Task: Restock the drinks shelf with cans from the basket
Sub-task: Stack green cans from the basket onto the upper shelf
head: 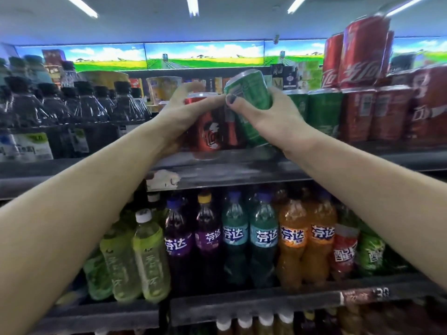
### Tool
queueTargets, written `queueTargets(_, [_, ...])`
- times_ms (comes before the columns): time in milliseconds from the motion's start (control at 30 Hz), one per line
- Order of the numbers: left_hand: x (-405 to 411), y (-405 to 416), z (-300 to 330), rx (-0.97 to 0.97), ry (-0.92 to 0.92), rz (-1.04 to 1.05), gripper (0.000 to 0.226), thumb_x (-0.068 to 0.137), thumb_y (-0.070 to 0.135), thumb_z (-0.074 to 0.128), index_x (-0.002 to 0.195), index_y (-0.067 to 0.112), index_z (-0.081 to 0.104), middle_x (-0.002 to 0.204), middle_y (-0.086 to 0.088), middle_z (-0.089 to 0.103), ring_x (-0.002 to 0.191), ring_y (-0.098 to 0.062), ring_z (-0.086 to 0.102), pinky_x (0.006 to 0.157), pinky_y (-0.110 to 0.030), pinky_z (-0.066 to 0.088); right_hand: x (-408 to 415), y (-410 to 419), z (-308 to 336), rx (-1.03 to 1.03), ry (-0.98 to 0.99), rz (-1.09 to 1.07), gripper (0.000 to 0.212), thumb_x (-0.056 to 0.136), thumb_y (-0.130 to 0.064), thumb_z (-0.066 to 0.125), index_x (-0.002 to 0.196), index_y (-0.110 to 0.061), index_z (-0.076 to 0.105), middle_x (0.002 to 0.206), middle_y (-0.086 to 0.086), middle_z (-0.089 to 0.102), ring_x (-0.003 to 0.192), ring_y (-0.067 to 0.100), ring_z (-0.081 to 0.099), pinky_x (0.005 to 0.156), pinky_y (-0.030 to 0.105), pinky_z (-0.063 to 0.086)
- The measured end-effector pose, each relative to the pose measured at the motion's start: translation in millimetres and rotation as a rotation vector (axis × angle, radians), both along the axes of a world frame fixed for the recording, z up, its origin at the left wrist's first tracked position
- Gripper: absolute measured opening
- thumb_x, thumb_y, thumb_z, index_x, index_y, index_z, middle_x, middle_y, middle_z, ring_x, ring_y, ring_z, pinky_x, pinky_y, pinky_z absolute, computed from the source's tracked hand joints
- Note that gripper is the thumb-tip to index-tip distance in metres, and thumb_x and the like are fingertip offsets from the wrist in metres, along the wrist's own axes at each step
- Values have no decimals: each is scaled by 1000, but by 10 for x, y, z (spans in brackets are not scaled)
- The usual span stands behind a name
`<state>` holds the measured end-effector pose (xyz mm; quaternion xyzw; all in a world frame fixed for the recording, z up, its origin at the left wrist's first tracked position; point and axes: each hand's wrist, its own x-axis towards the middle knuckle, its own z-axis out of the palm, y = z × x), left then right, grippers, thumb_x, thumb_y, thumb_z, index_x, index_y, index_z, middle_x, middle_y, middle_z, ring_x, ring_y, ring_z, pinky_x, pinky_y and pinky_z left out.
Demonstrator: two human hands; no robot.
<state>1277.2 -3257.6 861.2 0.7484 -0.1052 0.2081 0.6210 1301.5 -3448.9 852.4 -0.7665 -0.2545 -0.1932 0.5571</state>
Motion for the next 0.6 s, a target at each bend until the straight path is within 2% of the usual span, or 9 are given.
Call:
queueTargets(67, [-23, 8, 13, 44, -39, 77, 97, 60, 53, 95, 141, 30, 48, 124, -9, 70, 100, -25, 78, 82, -49, 65, -76, -16, -22, 1, -47, -51, 57, 76, -69, 75, 118, -32, 63, 107, -12, 69, 96, 3, 64, 79, 20, 50])
queueTargets(200, [-53, -23, 94, 225, -150, 231, 83, 71, 53, 91, 140, 29, 51, 127, -3, 66, 109, -20, 71, 86, -41, 63, -185, -115, -56, 42, -125, -80, 50, 79, -67, 73, 112, -30, 65, 98, -17, 68, 85, -5, 62, 63, 9, 42])
queueTargets(267, [-88, -93, 166, 361, -236, 350, 74, 79, 51, 86, 139, 29, 50, 130, 0, 62, 114, -16, 63, 87, -34, 57, -203, -190, 3, 52, -164, -92, 49, 80, -68, 72, 109, -28, 66, 94, -16, 67, 81, -5, 61, 61, 6, 42])
queueTargets(300, [-99, -143, 199, 426, -304, 409, 68, 82, 50, 83, 138, 29, 50, 130, 2, 61, 116, -15, 61, 91, -35, 55, -211, -234, 59, 60, -182, -94, 50, 80, -69, 71, 108, -28, 67, 94, -15, 68, 81, -3, 63, 65, 10, 46])
queueTargets(367, [-129, -302, 258, 540, -479, 493, 58, 87, 45, 75, 136, 25, 53, 130, 3, 61, 119, -15, 59, 101, -40, 52, -216, -351, 209, 82, -227, -85, 52, 79, -70, 68, 97, -22, 70, 85, -12, 68, 77, 5, 65, 75, 30, 58])
queueTargets(400, [-146, -407, 282, 600, -561, 508, 53, 89, 42, 72, 135, 21, 54, 130, 2, 62, 120, -14, 59, 105, -39, 50, -216, -422, 297, 102, -241, -75, 52, 79, -69, 69, 90, -18, 69, 78, -11, 66, 72, 9, 63, 78, 39, 61])
queueTargets(433, [-156, -518, 302, 665, -625, 518, 50, 91, 38, 69, 134, 17, 56, 131, -1, 63, 120, -14, 58, 105, -34, 47, -207, -501, 392, 126, -249, -65, 49, 82, -65, 69, 85, -16, 66, 73, -9, 62, 68, 11, 61, 79, 42, 62])
queueTargets(500, [-149, -733, 326, 774, -694, 526, 43, 95, 29, 66, 133, 10, 58, 131, -6, 64, 119, -14, 57, 102, -25, 42, -163, -660, 609, 182, -282, -76, 47, 85, -59, 72, 93, -14, 62, 78, -10, 63, 71, 8, 62, 80, 35, 61])
queueTargets(600, [-66, -1008, 310, 880, -647, 482, 45, 97, 29, 63, 137, 10, 57, 136, -7, 63, 124, -20, 58, 104, -28, 42, -88, -863, 889, 197, -371, -141, 67, 81, -64, 73, 122, -15, 56, 103, -5, 68, 94, 9, 69, 86, 36, 62])
